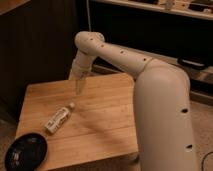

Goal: Place the bottle in the ceramic bowl

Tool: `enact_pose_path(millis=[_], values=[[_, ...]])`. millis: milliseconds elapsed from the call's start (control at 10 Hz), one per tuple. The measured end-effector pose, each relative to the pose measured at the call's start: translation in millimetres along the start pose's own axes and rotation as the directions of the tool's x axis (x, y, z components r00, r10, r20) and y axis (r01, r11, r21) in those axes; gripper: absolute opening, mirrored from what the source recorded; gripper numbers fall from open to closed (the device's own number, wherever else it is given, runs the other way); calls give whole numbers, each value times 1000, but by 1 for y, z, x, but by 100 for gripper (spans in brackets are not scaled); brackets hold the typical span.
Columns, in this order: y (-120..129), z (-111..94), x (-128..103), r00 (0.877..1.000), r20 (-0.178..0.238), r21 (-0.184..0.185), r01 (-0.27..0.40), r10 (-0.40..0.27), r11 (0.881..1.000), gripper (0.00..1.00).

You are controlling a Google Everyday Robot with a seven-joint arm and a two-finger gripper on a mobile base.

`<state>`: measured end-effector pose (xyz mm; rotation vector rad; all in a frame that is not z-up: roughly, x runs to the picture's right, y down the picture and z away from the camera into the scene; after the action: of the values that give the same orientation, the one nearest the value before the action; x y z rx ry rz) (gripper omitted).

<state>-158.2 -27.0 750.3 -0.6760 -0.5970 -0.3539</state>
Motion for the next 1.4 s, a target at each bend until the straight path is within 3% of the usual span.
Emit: enact_pose_path(millis=[200, 300, 500, 600, 800, 1000, 1100, 1400], values=[[5, 0, -4, 999, -15, 20, 31, -31, 999, 65], [5, 9, -12, 994, -53, 25, 94, -93, 995, 65], [2, 41, -18, 969, -107, 0, 224, -223, 975, 65], [-1, 54, -14, 961, -122, -10, 250, -249, 968, 65], [-14, 87, -9, 929, -160, -44, 330, -333, 943, 65], [-31, 105, -15, 891, -166, -77, 415, -422, 907, 65], [-31, 110, -11, 878, -164, -99, 438, -449, 893, 65], [-27, 136, -10, 869, -128, -136, 462, -478, 876, 65]])
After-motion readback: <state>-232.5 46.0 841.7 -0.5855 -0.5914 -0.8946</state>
